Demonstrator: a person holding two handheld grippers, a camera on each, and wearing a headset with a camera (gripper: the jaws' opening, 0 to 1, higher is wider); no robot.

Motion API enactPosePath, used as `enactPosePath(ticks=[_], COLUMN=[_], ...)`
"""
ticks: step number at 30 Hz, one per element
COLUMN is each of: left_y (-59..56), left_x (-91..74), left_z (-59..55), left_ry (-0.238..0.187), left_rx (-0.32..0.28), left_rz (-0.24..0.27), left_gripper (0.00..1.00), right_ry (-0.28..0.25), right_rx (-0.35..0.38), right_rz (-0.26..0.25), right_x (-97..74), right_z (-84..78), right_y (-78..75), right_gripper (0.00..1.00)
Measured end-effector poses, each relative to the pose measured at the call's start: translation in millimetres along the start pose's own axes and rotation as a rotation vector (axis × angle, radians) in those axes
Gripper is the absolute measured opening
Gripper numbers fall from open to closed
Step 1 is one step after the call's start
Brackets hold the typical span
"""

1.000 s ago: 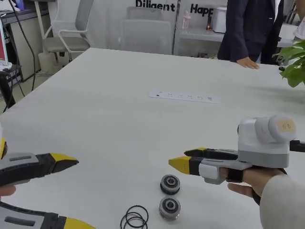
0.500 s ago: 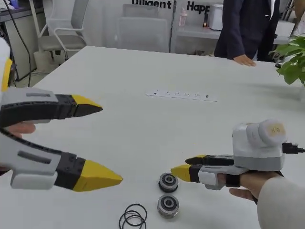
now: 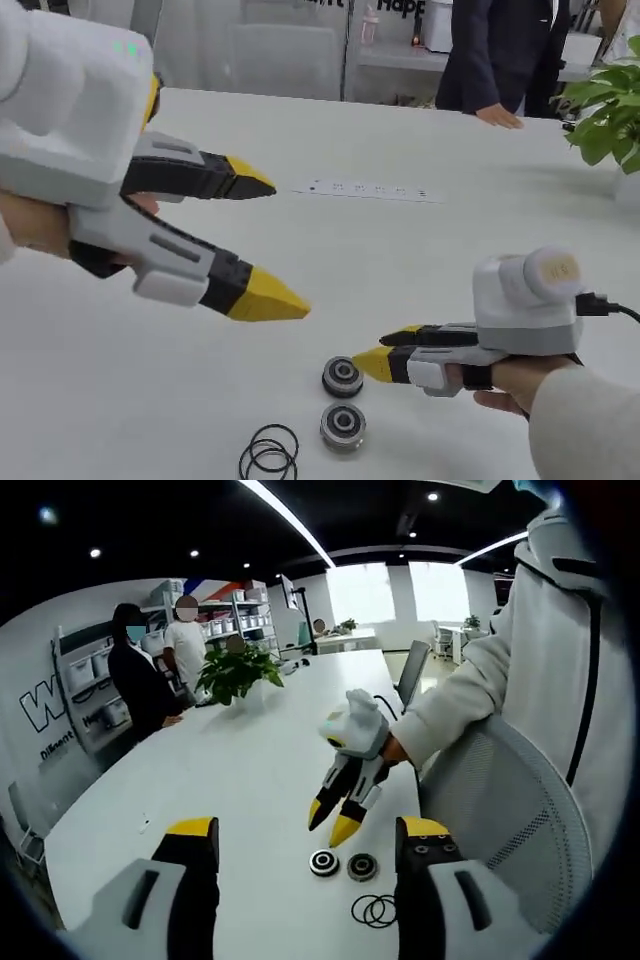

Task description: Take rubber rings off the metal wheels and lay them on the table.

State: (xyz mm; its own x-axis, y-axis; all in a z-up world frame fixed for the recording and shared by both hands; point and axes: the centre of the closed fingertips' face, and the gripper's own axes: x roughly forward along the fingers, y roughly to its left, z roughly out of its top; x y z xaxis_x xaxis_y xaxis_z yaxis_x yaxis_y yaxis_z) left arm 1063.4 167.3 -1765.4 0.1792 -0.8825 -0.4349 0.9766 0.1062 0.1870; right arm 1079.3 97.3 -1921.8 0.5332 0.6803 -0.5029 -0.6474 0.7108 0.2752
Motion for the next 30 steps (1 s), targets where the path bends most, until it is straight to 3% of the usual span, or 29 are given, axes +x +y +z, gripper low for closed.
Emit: enactPosePath(ticks=[4,8,11,16,19,26,30], left_y=[12.5,20.0,15.6,2.8,0.7,-4.7,-9.5], left_x=[20.7,42.9,57.1,76.7,85.7,104.8,114.1], left_z=[-5.1,-22.8,-33.6,-52.2,-61.8,-84.9,-101.4], left_ry=[0.013,0.042,0.039,0.039,0.050,0.063,0.071], left_rx=[0.019,0.042,0.069,0.046,0.044,-0.017,-0.034], left_rz=[0.007,0.043,0.045,-0.005,-0.012,-0.035,-0.057], left_gripper=[0.65,0.61,0.60,0.54,0.52,0.49,0.41], right_ry=[0.004,0.014,0.018,0.040,0.059,0.122,0.149], right_rx=[0.005,0.005,0.000,0.000,-0.006,-0.070,-0.099], right_rz=[-0.009,-0.011,-0.009,-0.004,0.006,0.019,0.025], right_x=[-0.6,0.2,0.2,2.7,5.3,12.0,14.8], right_z=[-2.2,-5.1,-6.5,-13.2,-18.3,-31.4,-37.5], right_y=[-3.3,-5.1,-5.5,-6.3,-4.5,-1.1,-0.8], right_gripper=[0.29,0.28,0.27,0.27,0.26,0.25,0.24])
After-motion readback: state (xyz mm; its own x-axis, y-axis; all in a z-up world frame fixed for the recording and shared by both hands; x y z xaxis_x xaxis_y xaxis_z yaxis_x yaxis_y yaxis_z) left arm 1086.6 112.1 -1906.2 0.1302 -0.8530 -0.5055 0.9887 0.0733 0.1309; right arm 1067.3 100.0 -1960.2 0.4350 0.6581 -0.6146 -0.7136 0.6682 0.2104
